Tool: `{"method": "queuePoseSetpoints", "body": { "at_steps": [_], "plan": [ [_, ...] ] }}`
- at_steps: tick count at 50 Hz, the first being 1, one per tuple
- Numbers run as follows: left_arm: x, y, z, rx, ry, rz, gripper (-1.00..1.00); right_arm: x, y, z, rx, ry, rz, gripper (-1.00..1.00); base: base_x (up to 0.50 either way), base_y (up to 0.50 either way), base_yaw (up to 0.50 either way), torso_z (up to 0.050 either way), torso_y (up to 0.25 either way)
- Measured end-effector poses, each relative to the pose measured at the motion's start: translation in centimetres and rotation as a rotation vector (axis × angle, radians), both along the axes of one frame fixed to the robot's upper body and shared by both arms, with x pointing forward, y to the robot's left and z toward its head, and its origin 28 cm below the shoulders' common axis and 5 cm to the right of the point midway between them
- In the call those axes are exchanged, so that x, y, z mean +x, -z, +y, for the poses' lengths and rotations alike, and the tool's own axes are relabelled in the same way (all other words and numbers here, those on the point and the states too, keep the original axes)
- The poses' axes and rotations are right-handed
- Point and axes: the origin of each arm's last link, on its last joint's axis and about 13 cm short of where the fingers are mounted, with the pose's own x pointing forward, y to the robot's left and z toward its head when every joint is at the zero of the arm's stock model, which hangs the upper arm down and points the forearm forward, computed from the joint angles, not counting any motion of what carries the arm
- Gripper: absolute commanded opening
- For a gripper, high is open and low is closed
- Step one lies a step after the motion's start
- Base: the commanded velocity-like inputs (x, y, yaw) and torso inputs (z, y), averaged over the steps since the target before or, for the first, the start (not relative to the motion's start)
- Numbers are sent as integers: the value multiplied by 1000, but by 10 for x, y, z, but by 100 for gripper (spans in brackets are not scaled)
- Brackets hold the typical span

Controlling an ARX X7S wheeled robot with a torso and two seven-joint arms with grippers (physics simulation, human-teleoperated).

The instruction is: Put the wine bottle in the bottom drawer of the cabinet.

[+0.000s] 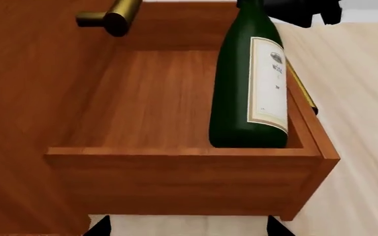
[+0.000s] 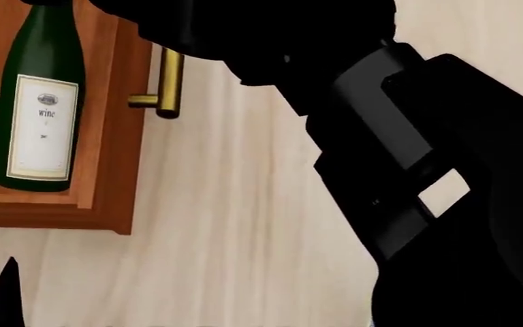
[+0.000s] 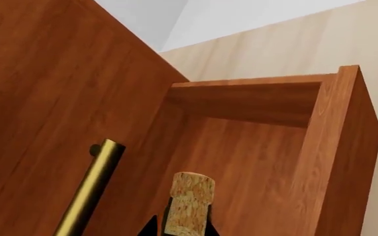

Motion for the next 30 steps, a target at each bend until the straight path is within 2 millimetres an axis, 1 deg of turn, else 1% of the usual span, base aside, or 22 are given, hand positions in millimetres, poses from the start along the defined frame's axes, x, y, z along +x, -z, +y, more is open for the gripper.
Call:
{"method": "queuePoseSetpoints", "body": {
  "at_steps": [30],
  "plan": [
    [0, 2, 1, -1, -7, -5, 100, 0, -1, 1, -4, 0, -3, -100, 0, 0, 0, 0, -4]
  ]
}}
